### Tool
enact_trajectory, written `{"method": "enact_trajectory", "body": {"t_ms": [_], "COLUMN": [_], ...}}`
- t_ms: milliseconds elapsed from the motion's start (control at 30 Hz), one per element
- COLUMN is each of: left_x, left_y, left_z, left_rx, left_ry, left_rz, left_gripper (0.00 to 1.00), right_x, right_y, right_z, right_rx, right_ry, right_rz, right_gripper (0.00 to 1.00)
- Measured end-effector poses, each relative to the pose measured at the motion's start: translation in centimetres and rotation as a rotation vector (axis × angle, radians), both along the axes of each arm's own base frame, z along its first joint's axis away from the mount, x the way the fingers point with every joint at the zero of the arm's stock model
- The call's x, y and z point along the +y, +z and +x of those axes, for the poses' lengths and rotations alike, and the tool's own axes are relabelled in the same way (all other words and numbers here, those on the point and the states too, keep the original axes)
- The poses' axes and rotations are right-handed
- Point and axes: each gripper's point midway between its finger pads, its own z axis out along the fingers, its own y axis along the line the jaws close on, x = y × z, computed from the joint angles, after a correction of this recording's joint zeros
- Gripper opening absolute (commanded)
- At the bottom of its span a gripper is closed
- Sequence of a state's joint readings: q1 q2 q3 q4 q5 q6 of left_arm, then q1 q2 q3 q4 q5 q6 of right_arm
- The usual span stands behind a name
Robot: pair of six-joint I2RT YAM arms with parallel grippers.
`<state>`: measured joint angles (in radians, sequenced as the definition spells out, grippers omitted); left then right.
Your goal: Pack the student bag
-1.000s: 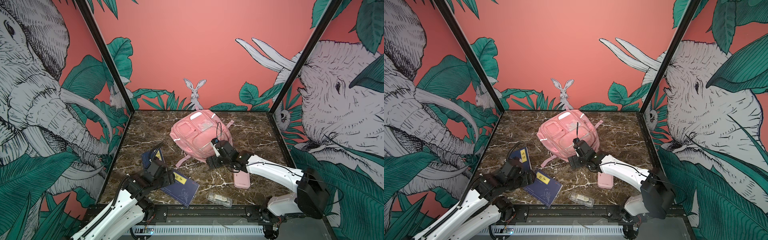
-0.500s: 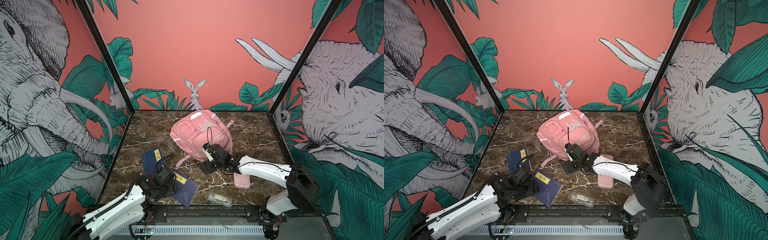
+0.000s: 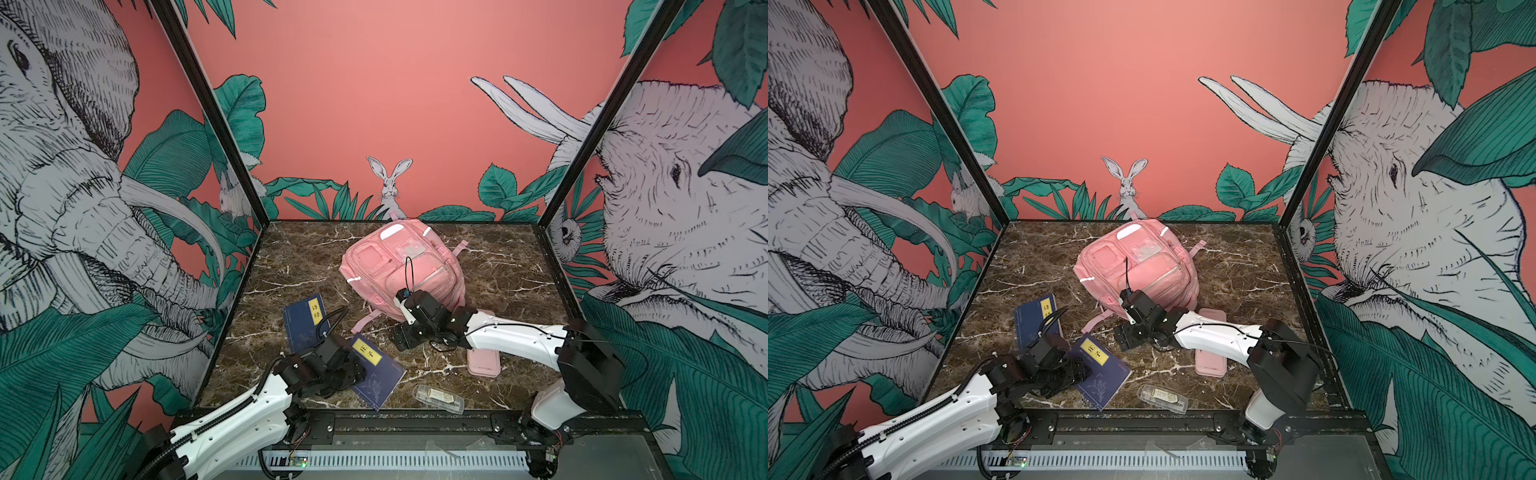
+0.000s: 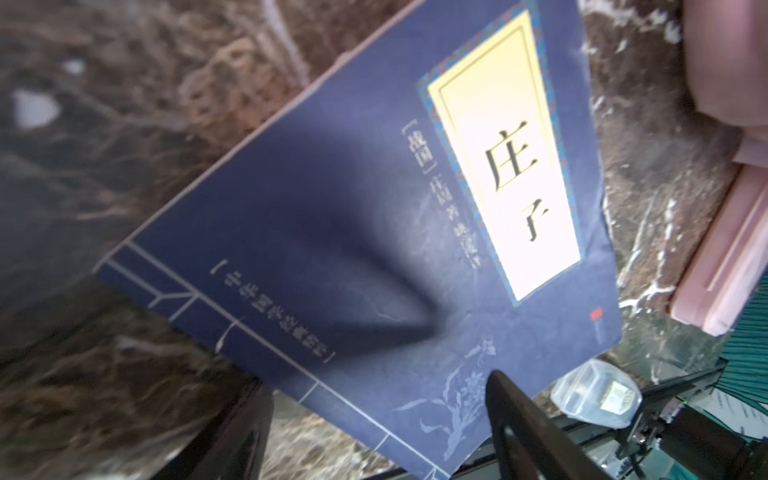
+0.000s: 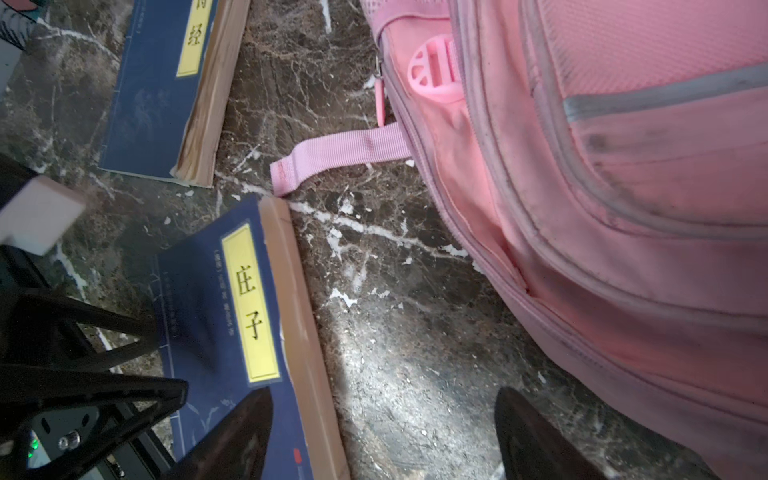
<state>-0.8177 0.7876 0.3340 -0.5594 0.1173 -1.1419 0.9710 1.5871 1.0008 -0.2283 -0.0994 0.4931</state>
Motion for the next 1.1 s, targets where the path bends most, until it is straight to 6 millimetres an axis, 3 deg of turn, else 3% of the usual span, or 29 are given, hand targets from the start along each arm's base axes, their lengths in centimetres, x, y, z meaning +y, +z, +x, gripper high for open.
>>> {"method": "enact_trajectory", "body": {"t_ms": [167,433,667,833,1100], "left_x": [-1.3,-2.2,-3.9,-3.3,-3.2], "left_y": [0.1,0.0,0.1,0.5,0.5], "left_z": [1.3,3.3,6.4,8.7,7.9], "left_rx": [-0.029,-0.063,-0.115,-0.141,-0.14], "left_ry": [-0.001,-0.03,-0.045,-0.036,-0.118], "left_rz": [-0.027,0.02,0.004,0.011,0.005], "left_gripper": [0.81,0.81,0.82,0.82,0.82], "right_x": [0.7,0.4,0.1,-0.5,-2.9], "right_y": [0.7,-1.4,-1.6,-2.6,-4.7], "right_z": [0.0,-0.2,-0.3,-0.7,-2.6], "right_rx": [0.003,0.045,0.063,0.093,0.157], "right_ry": [0.002,-0.01,-0.04,-0.065,-0.091], "right_rz": [0.028,-0.02,-0.022,-0.037,-0.078], "right_gripper": [0.82,0.81,0.77,0.72,0.62]}}
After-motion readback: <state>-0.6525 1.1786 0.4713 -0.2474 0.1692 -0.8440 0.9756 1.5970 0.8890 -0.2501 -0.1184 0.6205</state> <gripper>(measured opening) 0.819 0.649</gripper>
